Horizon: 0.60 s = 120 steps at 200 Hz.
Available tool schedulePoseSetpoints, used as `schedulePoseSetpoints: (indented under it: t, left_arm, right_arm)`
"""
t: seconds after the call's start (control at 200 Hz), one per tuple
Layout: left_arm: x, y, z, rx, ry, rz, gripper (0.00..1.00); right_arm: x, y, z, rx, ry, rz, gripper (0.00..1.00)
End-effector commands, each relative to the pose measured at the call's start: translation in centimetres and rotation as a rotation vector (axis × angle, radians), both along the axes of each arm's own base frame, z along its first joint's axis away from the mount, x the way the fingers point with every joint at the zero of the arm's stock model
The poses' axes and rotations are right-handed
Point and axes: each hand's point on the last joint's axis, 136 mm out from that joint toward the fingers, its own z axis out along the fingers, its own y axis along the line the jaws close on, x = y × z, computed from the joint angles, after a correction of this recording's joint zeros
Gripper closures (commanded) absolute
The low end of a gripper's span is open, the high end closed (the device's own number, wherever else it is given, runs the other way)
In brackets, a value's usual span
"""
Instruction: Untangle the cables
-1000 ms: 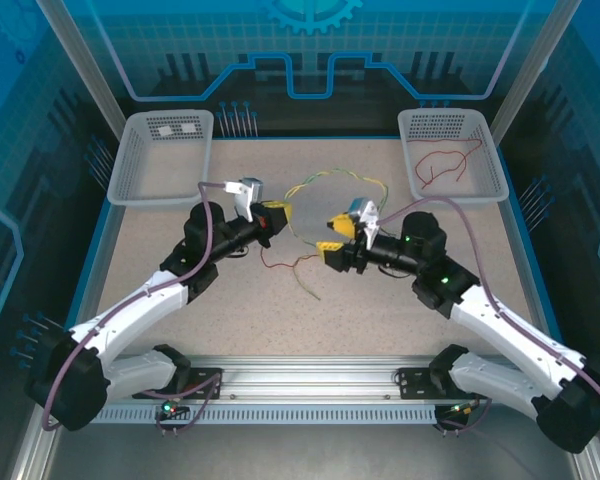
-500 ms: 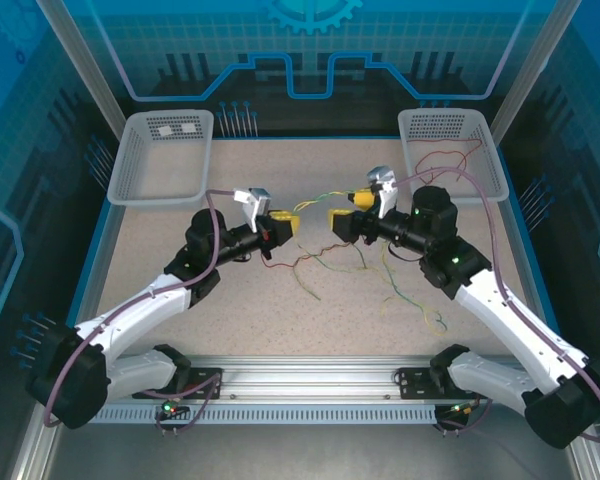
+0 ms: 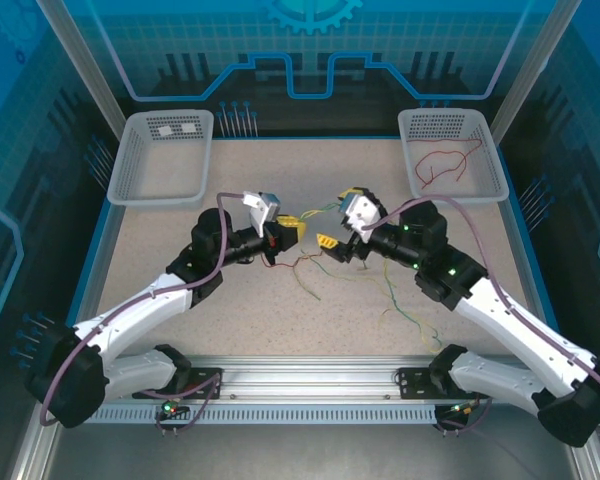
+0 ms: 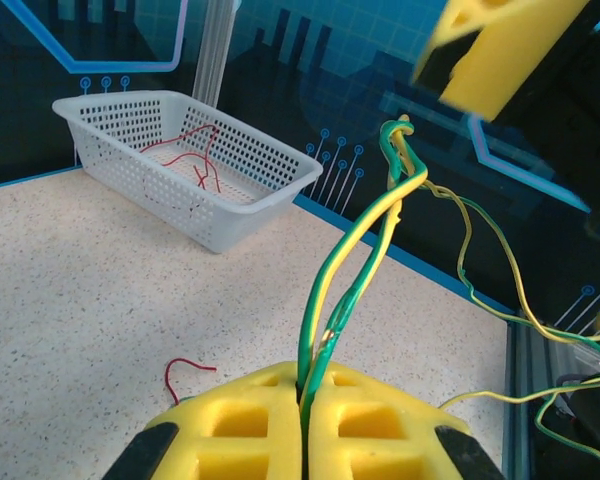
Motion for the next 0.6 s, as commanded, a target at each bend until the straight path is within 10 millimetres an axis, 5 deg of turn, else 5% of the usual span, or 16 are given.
schedulePoseSetpoints:
  t: [0.0, 0.155, 0.225, 0.32, 0.345, 0.42, 0.475, 0.595]
  left_arm:
    - [-1.3, -0.7, 2.4, -0.014, -0.082, -0.066, 1.00]
    - [-2.0, -0.5, 2.3, -0.007, -0.103, -0.079, 1.00]
    - [-2.2, -0.3, 2.0, -0.006, -0.105, -0.078, 1.00]
    - [-2.5, 0.0, 1.8, -0.012, -0.110, -0.065, 1.00]
    - [-2.5, 0.2, 1.8, -0.014, -0.115, -0.058, 0.87]
    - [-2.4, 0.6, 1.6, -0.021, -0.130, -0.029, 0.75]
    - [-2.1, 1.2, 1.5, -0.027, -0.136, 0.008, 0.52]
    - [-1.5, 2.8, 1.5, -0.070, -0.158, 0.069, 0.44]
  right_arm:
    - [0.6, 0.5, 0.4, -0.088, -0.126, 0.020, 0.14]
    - [2.4, 1.0, 0.6, -0.152, -0.149, 0.002, 0.27]
    - [2.5, 1.3, 0.6, -0.152, -0.144, 0.021, 0.48]
    - [2.3, 1.3, 0.9, -0.126, -0.136, 0.046, 0.90]
    - [2.3, 1.2, 1.0, -0.118, -0.130, 0.045, 1.00]
    - [2.5, 0.6, 1.0, -0.087, -0.111, 0.038, 1.00]
    - [2.6, 0.1, 1.1, -0.057, -0.086, 0.033, 1.00]
    - [3.0, -1.3, 1.4, 0.014, -0.027, -0.004, 1.00]
